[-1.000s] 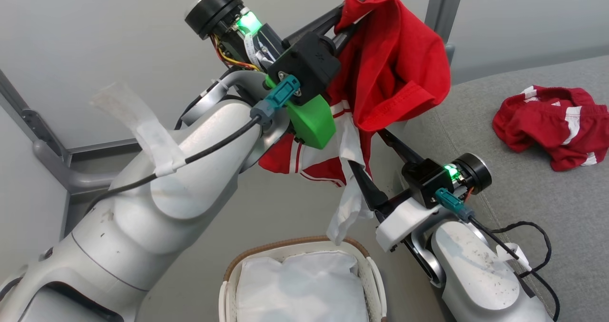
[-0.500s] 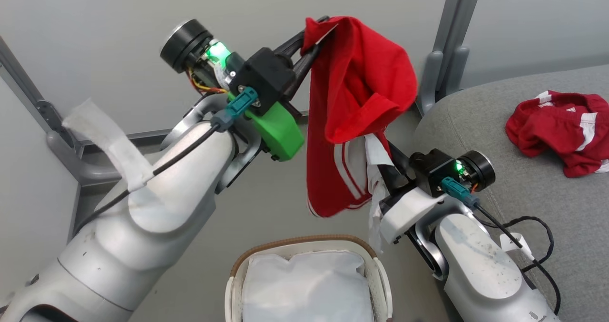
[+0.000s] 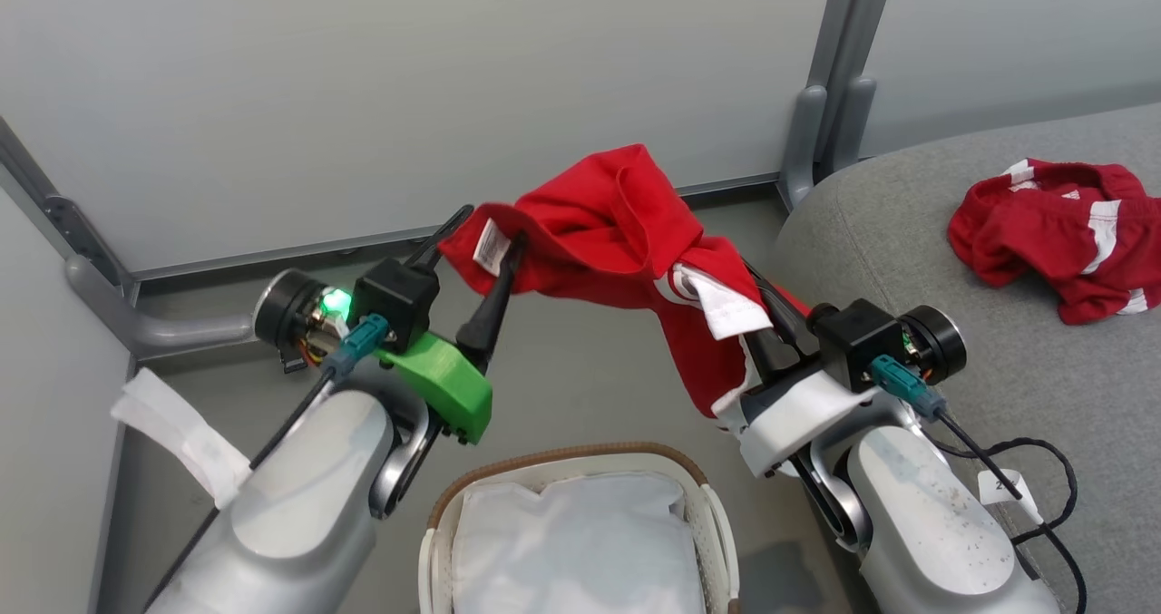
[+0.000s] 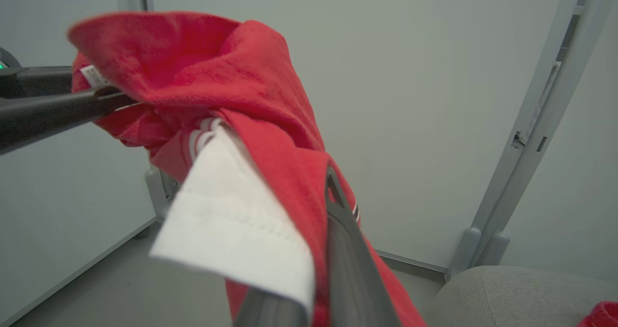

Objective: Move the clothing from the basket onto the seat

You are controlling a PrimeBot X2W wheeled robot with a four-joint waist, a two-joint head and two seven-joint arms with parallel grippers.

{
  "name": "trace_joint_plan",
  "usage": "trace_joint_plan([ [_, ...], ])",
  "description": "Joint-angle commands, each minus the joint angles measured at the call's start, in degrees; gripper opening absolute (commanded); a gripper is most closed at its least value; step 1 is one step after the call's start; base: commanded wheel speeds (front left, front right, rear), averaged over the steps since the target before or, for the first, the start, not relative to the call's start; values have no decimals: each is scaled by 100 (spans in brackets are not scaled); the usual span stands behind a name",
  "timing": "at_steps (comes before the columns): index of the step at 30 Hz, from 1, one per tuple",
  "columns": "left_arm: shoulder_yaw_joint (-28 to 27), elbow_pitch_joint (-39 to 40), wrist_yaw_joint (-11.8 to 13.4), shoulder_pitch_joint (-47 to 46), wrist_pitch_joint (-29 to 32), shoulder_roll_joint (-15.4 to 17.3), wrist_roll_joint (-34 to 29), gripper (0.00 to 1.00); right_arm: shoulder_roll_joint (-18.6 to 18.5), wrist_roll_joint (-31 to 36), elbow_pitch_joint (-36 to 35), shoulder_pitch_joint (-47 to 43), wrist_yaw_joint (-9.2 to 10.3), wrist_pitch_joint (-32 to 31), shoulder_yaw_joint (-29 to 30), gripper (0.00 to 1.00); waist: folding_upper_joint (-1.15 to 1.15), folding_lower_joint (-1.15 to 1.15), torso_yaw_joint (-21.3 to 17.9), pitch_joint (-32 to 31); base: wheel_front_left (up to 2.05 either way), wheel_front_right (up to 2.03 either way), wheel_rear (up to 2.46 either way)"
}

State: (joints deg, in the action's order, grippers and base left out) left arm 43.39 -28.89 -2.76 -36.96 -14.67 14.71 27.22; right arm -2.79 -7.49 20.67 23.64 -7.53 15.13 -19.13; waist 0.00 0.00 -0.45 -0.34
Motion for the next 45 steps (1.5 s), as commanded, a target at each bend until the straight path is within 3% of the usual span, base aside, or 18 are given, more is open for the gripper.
trace_joint_plan([
  [1,-66,-38,38,226,-41,-61,41,100,-20,59,-54,-107,8,3,48,0,0,0,-11,10,0,0,0],
  [6,-443,161,22,913,-53,-256,30,100,-19,125,-146,-237,8,3,220,0,0,0,-27,44,0,0,0],
  [16,-1064,428,-248,2037,-54,-668,-255,100,-20,211,-269,-525,8,3,546,0,0,0,-45,98,0,0,0],
  [31,-1492,552,-442,2591,-48,-959,-813,100,-20,354,-267,-677,8,3,987,0,0,0,-171,200,0,0,0],
  [35,-1556,611,-463,2566,-48,-991,-920,100,-21,403,-340,-568,8,3,1086,0,0,0,-426,343,0,0,0],
  [45,-1610,689,-476,2275,-47,-948,-1189,100,-16,403,-473,-548,8,3,1442,0,0,0,-1655,939,0,0,0],
])
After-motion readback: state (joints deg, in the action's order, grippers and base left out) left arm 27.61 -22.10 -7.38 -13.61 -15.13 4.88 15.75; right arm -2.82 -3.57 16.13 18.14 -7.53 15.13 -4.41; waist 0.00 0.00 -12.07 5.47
